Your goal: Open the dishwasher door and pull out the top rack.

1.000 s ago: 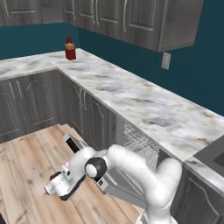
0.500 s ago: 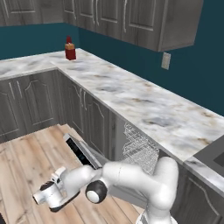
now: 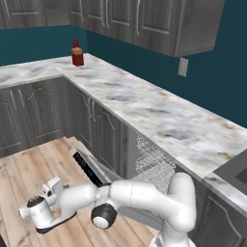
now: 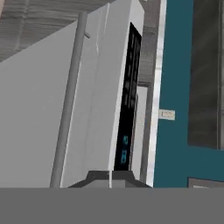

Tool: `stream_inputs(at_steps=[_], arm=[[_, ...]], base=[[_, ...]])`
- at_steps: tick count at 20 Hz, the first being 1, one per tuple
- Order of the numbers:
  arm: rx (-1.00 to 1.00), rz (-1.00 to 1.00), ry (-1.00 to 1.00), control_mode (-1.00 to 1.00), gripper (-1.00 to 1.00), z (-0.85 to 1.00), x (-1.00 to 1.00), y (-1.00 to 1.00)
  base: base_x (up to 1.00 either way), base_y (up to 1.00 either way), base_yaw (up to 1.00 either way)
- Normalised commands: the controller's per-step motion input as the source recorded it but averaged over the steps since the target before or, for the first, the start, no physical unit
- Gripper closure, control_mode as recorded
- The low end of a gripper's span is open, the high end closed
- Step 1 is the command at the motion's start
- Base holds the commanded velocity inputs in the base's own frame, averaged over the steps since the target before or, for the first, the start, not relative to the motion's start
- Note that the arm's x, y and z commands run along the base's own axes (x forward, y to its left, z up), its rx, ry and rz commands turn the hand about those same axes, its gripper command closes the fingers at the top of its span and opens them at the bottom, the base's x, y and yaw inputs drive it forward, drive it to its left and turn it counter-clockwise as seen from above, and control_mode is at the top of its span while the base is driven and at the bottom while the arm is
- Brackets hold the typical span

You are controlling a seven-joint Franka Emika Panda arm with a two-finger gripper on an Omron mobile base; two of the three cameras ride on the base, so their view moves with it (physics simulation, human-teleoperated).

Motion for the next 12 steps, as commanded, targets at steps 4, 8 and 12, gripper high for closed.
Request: stream_inputs(at_steps=[4,8,12], arm=[[0.00,-0.03,0.22,-1.00,1.00,1.00,0.00,0.00],[0.00,-0.03,0.18,-1.00,1.00,1.00,0.00,-0.16],[-0.05,-0.05,0.05,-1.00,-1.00,0.93,0.00,-0.37]], base=[[0.00,0.00,0.00],[0.00,0.00,0.00],[0.00,0.00,0.00]])
